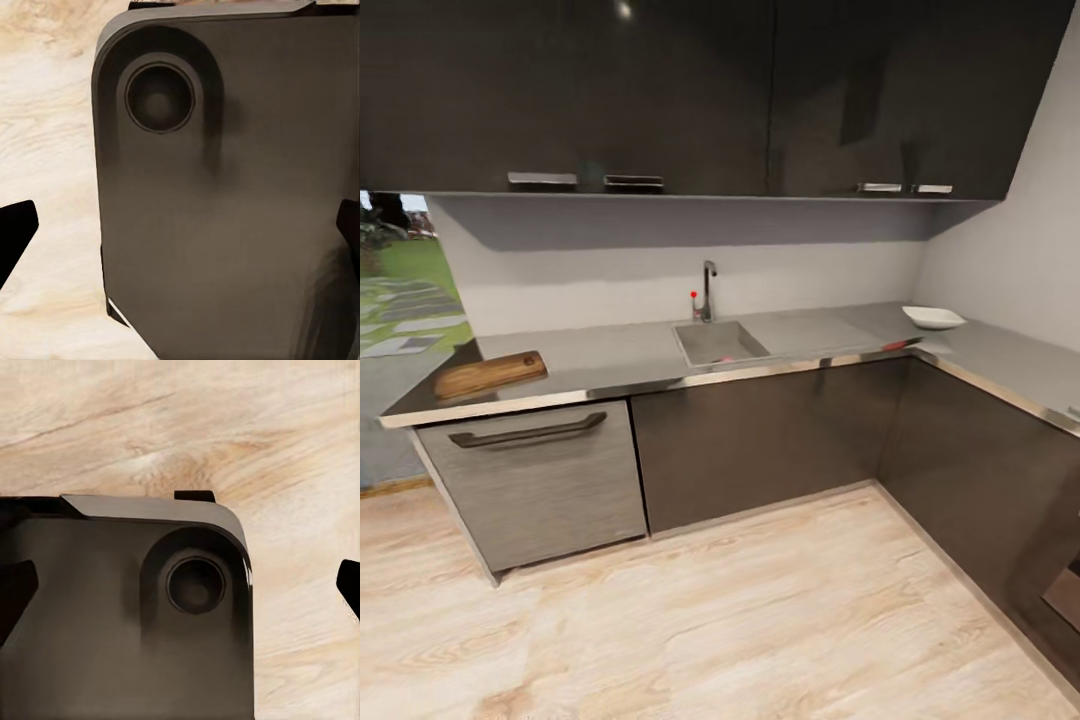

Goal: In the kitchen, take the Vidalia onion out of the sink, dice it on the chopping board with the paring knife, put the diced onion into the bowl on the countertop, then place both the paring knife and the chopping board into the sink.

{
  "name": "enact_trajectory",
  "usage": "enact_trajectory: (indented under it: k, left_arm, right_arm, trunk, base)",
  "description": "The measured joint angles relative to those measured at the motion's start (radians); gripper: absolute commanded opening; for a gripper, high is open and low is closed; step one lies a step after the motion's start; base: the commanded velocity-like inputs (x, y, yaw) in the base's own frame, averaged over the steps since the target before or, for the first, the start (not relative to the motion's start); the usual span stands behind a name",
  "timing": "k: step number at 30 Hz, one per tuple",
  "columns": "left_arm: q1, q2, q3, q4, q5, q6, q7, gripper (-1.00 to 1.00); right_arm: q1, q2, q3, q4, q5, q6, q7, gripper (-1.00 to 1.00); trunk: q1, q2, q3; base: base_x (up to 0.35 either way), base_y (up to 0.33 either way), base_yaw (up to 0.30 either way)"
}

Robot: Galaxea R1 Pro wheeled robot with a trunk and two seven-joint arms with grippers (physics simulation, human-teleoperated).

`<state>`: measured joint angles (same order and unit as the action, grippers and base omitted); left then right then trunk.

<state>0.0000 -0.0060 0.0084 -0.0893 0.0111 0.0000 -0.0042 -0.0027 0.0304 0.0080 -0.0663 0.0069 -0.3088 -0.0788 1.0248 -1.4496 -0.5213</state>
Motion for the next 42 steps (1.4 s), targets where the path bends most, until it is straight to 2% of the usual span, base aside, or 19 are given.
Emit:
enact_trajectory:
  k: [20,36,42]
  left_arm:
    - [0.000,0.000,0.000,0.000,0.000,0.000,0.000,1.00]
    - [0.000,-0.001,0.000,0.000,0.000,0.000,0.000,1.00]
    - [0.000,-0.002,0.000,0.000,0.000,0.000,0.000,1.00]
  right_arm:
    - [0.000,0.000,0.000,0.000,0.000,0.000,0.000,1.00]
    - [0.000,0.000,0.000,0.000,0.000,0.000,0.000,1.00]
    - [0.000,-0.001,0.000,0.000,0.000,0.000,0.001,1.00]
  trunk:
    - [0.000,0.000,0.020]
    - [0.000,0.000,0.039]
    - [0.000,0.000,0.042]
  base:
    - [0.310,0.112,0.242]
    - [0.027,0.009,0.208]
    - [0.000,0.000,0.081]
